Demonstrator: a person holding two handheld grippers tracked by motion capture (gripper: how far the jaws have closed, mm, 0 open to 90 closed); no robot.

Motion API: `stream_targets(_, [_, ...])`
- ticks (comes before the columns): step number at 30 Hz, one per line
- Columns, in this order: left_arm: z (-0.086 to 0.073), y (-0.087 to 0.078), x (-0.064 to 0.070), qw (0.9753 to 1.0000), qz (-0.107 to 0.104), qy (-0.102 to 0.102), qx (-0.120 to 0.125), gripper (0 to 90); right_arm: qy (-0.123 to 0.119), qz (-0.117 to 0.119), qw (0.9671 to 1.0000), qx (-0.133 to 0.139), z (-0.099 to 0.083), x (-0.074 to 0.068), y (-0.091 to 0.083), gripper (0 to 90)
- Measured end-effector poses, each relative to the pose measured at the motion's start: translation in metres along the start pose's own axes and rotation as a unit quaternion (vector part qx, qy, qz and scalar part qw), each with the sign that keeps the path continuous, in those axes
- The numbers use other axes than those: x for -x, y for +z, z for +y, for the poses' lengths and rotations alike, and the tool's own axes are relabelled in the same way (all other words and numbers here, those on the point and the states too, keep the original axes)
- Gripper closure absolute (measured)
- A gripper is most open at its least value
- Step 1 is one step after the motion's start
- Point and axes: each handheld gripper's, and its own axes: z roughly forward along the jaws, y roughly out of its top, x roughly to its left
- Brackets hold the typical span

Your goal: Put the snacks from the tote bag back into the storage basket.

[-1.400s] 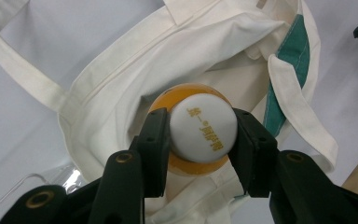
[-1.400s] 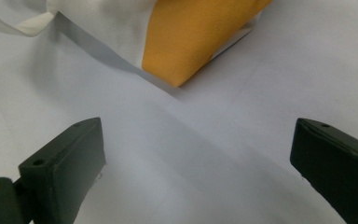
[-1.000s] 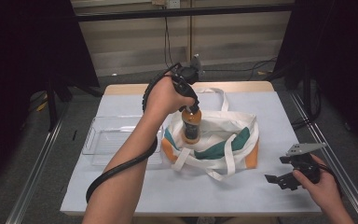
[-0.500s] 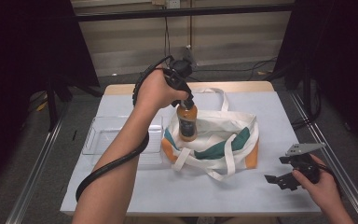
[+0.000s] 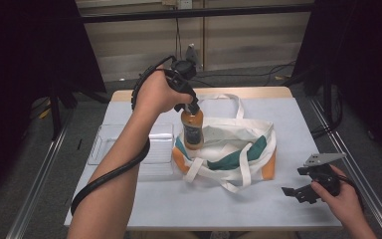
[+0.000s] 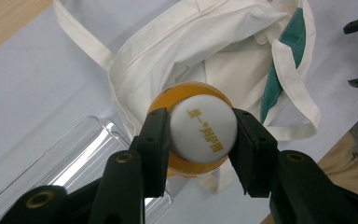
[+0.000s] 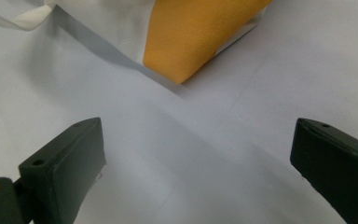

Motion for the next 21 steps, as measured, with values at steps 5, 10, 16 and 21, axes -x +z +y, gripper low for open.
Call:
stream_targets(5, [-0.003,-0.006,-0.004,0.9999,-0.002,-0.012,0.004,59.6,0.000,0.001,1.0000,-0.004,0.000,-0.001,0.000,2.5])
stream_targets(10, [-0.007,-0.014,-0.008,0.9999,-0.003,-0.014,0.003,59.5,0.000,0.002,1.0000,-0.004,0.000,-0.001,0.000,2.5])
stream_targets(16, [-0.011,-0.021,-0.011,0.9998,-0.002,-0.018,0.005,59.6,-0.001,0.007,1.0000,-0.002,0.000,-0.001,0.002,2.5])
stream_targets(21, [-0.013,-0.026,-0.013,0.9997,0.005,-0.024,0.007,59.5,-0.001,0.006,1.0000,-0.007,0.000,-0.002,0.002,2.5])
